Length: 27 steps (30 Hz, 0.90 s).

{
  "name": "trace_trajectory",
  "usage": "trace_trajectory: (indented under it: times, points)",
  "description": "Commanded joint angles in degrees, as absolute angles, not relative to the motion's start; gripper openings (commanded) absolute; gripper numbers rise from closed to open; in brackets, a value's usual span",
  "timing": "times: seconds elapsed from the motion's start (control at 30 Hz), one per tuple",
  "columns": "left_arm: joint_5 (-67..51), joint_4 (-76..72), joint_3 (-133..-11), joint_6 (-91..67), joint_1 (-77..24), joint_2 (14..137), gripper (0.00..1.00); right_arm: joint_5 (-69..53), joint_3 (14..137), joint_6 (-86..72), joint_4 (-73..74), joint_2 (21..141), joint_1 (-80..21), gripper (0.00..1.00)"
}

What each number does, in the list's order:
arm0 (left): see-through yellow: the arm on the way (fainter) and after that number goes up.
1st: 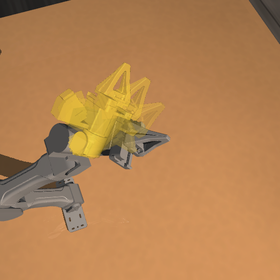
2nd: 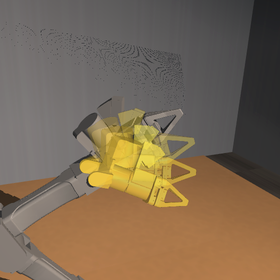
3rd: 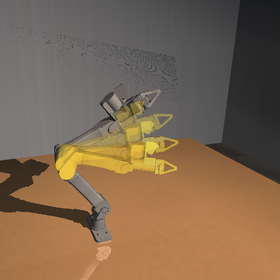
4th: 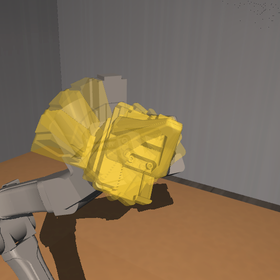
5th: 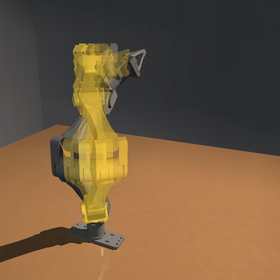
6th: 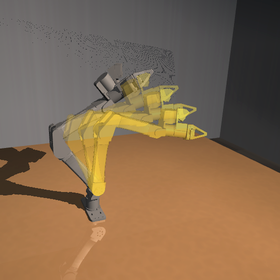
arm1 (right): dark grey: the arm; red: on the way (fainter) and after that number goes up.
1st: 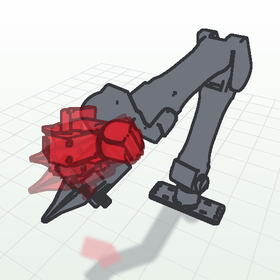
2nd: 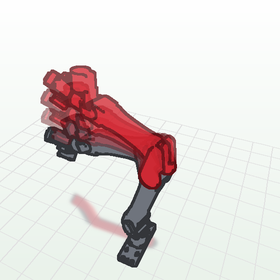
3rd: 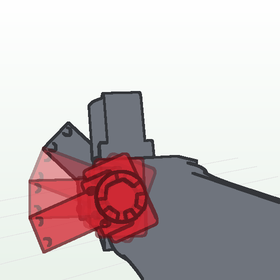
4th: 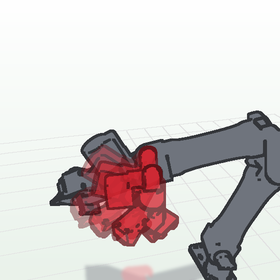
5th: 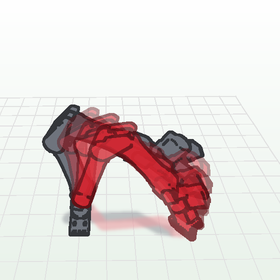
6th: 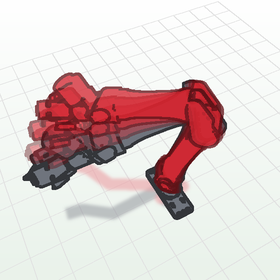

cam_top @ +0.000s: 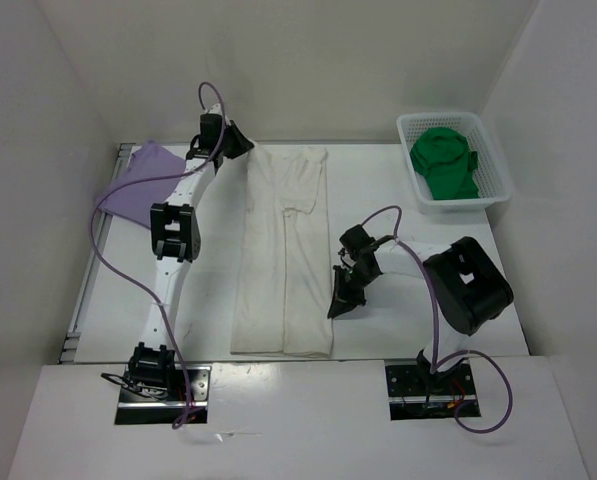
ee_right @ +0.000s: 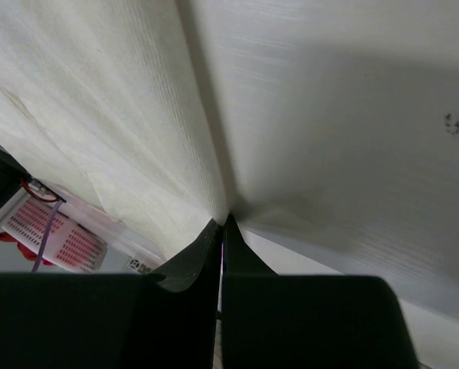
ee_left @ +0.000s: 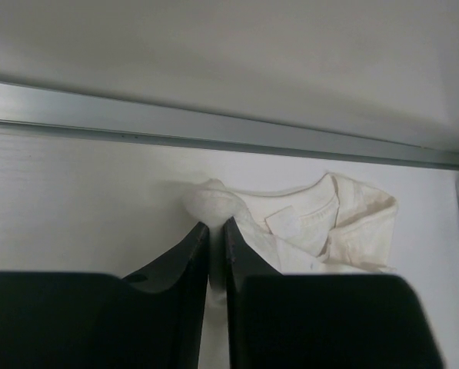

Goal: Fold and stack the t-shirts
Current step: Rotate the tshirt 90 degrees

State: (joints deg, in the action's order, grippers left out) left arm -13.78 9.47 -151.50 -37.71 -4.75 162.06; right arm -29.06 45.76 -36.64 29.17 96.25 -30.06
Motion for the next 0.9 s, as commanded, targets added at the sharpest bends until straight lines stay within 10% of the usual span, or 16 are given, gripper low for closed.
trace_trajectory:
  times: [0.0, 0.07, 0.2, 0.3, 0.63, 0.77, 0.87]
  points:
    - [-14.6, 5.4, -154.2, -37.4, -4.3, 164.4, 0.21, -25.7, 46.2, -36.4, 34.3, 94.8, -30.0, 0.00]
    - [-15.1, 5.4, -154.2, -37.4, -4.3, 164.4, 0.36, -24.3, 47.7, -36.4, 34.9, 94.3, -30.0, 0.02]
    - [-16.2, 6.7, -152.2, -36.1, -3.8, 161.7, 0.77, -23.7, 50.4, -35.9, 36.0, 94.3, -29.4, 0.45]
    - [-15.6, 7.4, -144.4, -34.9, -3.8, 155.1, 1.00, -24.3, 52.2, -35.3, 36.0, 93.2, -29.4, 0.51]
    - [-12.6, 1.4, -93.6, -35.9, -2.6, 116.6, 1.00, -24.6, 47.8, -38.7, 29.7, 81.2, -27.6, 0.48]
    - [-14.3, 7.1, -72.5, -38.2, -2.6, 102.2, 0.36, -24.9, 39.4, -45.1, 23.8, 74.1, -27.6, 0.21]
    - [-17.9, 13.8, -60.6, -38.8, -2.6, 95.6, 0.24, -25.7, 36.7, -47.7, 21.5, 72.3, -27.6, 0.14]
